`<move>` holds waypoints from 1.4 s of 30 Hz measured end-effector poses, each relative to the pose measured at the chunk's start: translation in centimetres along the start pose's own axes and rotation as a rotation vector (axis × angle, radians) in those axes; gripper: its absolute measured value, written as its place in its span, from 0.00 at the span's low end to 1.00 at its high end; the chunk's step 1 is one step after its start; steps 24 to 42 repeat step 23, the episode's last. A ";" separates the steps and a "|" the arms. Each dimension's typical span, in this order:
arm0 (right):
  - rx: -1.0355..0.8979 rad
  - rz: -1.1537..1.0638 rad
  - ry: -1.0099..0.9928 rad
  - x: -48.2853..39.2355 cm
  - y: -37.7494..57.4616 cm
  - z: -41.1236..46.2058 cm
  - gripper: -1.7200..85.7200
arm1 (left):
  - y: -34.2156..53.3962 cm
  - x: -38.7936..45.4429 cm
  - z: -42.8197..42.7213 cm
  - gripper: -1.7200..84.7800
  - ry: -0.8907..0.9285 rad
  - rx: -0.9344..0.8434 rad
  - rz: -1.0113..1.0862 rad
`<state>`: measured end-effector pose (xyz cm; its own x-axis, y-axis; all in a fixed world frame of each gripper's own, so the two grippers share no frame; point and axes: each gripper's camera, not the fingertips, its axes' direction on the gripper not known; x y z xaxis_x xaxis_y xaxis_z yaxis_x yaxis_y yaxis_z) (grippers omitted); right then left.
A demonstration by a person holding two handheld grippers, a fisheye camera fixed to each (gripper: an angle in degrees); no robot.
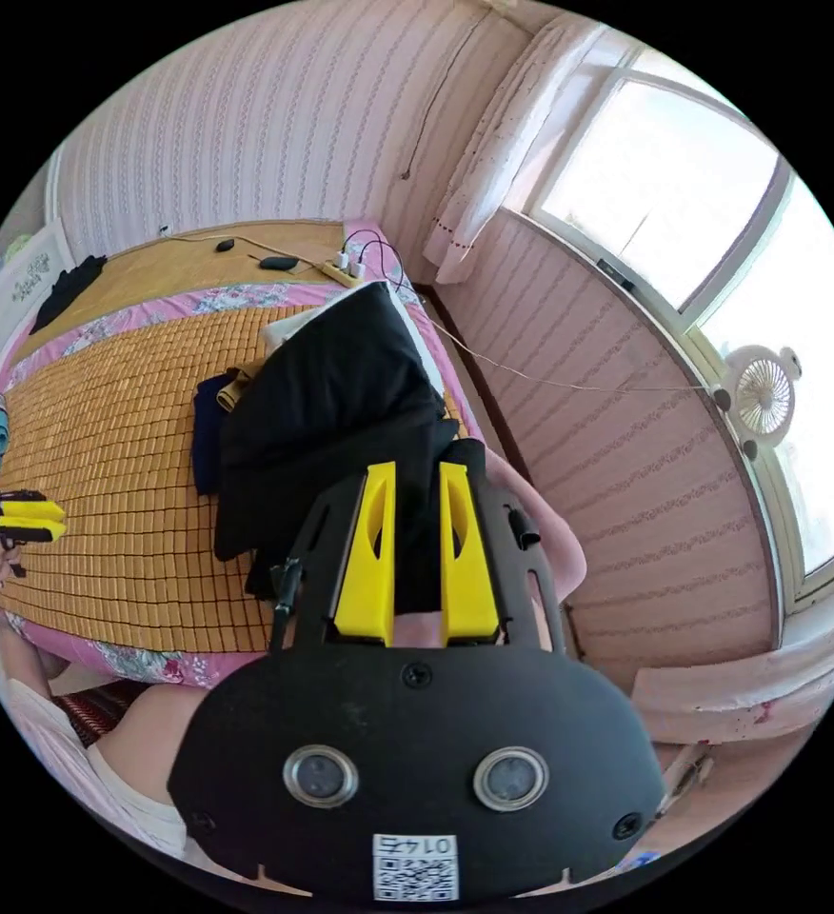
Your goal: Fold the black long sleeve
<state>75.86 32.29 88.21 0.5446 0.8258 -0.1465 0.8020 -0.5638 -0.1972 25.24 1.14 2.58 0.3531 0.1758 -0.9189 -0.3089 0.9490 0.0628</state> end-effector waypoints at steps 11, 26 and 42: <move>0.040 -0.084 -0.414 -20.5 16.0 -6.1 0.11 | 22.2 2.2 -23.2 0.08 -0.326 0.231 -0.261; 0.029 -0.773 -0.791 -55.6 11.0 -9.2 0.13 | 39.7 -2.9 -41.7 0.09 -0.556 0.460 -0.602; 0.029 -0.773 -0.791 -55.6 11.0 -9.2 0.13 | 39.7 -2.9 -41.7 0.09 -0.556 0.460 -0.602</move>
